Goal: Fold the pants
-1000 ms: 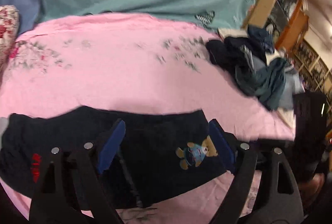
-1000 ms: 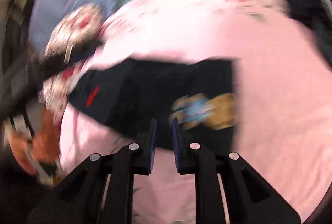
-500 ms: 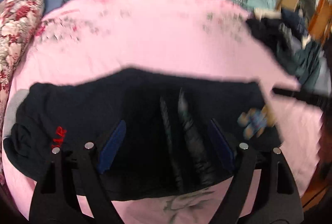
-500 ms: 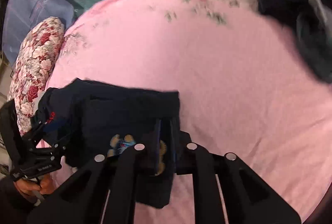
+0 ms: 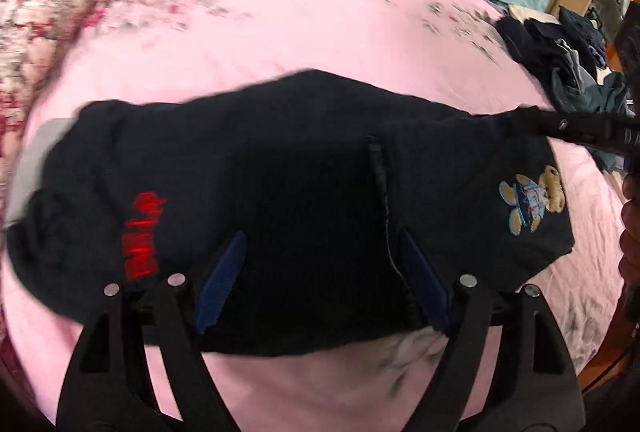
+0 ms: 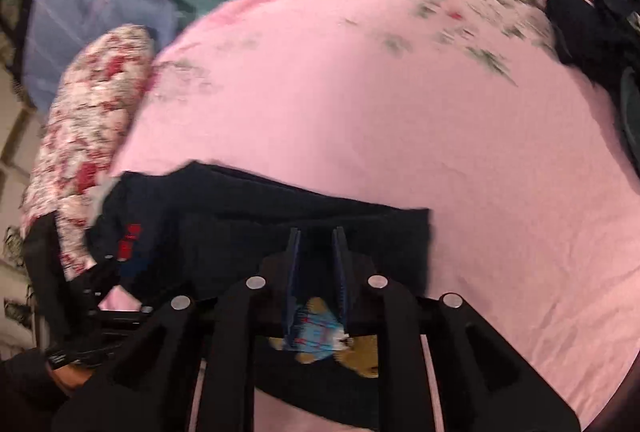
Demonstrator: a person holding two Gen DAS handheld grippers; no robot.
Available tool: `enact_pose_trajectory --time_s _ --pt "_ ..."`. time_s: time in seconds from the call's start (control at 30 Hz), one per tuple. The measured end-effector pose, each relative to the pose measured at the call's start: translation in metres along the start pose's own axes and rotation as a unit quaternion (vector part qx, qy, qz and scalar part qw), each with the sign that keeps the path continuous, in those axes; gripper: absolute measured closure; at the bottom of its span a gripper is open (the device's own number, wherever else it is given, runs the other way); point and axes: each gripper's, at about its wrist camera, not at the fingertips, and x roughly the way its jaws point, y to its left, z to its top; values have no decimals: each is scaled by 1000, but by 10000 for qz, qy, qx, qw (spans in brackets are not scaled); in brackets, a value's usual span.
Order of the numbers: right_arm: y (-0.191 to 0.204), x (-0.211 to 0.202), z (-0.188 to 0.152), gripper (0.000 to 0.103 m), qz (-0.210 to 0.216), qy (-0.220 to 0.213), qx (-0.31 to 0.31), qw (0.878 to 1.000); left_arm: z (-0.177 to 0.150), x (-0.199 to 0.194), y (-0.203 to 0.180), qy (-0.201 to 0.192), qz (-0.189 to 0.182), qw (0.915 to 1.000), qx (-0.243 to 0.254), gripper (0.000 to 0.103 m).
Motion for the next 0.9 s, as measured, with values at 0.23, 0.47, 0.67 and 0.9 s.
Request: enact_pose_trajectory --time_s 0.23,0.47,0.67,0.9 --pt "63 33 16 64 105 356 -393 9985 0 -88 83 -776 542 9919 -850 11" --pt "148 35 11 64 338 321 -1280 9907 -32 -96 218 -657 625 9549 -2827 11" --pt "205 63 -8 64 160 690 -2068 9758 -28 -62 229 -455 -203 9517 -3030 10" --pt "176 40 -26 64 -1038 223 -1827 9774 -27 -17 221 -110 -589 9460 -3185 10"
